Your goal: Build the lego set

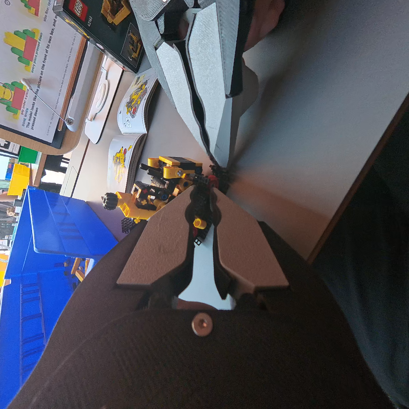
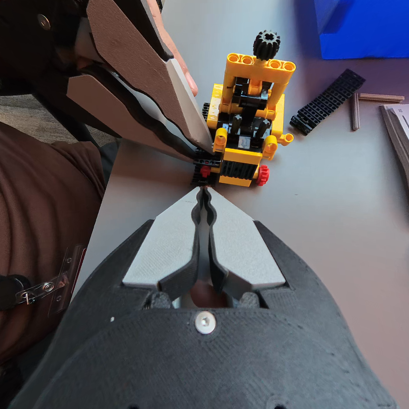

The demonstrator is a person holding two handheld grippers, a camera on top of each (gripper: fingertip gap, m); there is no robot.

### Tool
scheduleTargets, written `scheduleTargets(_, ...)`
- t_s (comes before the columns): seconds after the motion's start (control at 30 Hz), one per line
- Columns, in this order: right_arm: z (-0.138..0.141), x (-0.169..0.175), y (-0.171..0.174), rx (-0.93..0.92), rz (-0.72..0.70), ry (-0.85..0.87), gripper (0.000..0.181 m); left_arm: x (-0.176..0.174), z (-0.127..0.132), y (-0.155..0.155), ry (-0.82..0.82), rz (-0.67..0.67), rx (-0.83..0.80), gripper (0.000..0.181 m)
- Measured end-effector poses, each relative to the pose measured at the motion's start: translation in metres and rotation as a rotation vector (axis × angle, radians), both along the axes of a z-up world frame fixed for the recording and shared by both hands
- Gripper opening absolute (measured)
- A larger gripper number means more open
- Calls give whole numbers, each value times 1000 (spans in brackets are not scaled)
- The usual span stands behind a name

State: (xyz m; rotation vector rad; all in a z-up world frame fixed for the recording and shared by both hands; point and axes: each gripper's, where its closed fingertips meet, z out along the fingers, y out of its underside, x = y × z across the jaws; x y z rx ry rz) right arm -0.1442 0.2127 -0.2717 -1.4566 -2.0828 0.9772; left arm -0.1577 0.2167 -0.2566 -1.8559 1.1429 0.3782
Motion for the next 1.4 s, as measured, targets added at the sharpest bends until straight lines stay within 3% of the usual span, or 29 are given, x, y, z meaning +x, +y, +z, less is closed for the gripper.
scheduleTargets(1.4,7,-6,2,-2,-37,44,0,1,3,3,9,1,42,7)
